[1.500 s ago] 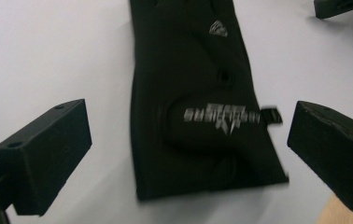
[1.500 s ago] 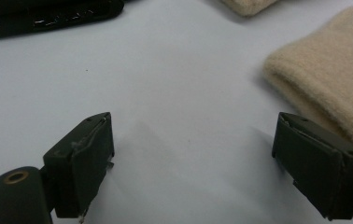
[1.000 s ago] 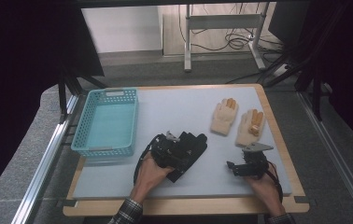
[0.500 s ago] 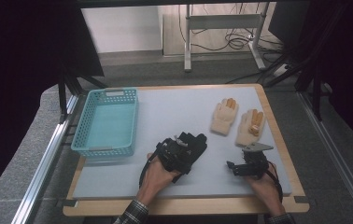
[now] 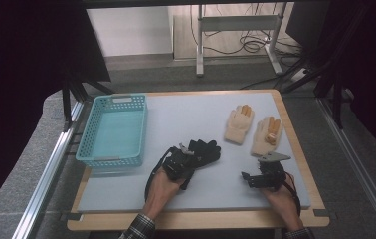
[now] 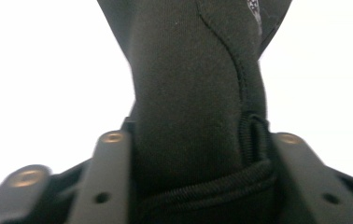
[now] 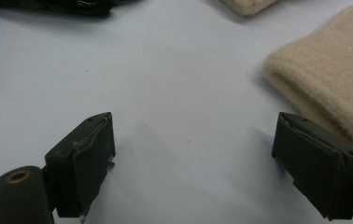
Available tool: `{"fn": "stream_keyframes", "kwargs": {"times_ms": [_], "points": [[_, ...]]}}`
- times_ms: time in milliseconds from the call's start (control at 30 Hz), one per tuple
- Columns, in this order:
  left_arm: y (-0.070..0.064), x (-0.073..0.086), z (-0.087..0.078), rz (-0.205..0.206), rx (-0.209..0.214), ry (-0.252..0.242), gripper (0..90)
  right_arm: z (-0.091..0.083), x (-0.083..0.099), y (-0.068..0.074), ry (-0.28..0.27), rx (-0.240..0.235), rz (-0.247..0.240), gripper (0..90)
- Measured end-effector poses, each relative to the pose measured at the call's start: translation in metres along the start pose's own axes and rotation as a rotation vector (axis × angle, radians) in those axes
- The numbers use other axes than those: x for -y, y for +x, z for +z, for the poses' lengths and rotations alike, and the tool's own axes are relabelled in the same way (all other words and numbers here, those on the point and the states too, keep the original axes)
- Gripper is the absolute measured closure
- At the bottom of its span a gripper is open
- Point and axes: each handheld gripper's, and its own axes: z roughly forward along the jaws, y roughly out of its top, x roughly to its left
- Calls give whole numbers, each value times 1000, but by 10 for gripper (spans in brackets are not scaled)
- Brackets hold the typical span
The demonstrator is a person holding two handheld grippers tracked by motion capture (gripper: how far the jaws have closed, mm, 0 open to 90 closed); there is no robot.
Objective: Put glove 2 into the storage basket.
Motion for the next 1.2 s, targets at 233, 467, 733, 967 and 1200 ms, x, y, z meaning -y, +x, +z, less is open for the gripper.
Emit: {"fn": "stream_keyframes", "kwargs": {"times_ms": [233,467,733,967,1200], "points": [[11,-5,-12,-23,19,-37,682,0,0,0,0,0,0,125],[31,-20,-36,-71,-2,-63,676,0,0,0,1,0,-2,125],[66,-32,-63,-126,-64,-77,669,0,0,0,1,0,2,125],[91,-40,-77,-141,-131,-70,663,0,0,0,0,-1,2,125],[127,-39,-97,-205,-201,-78,659,0,0,0,-1,0,-1,125]]}}
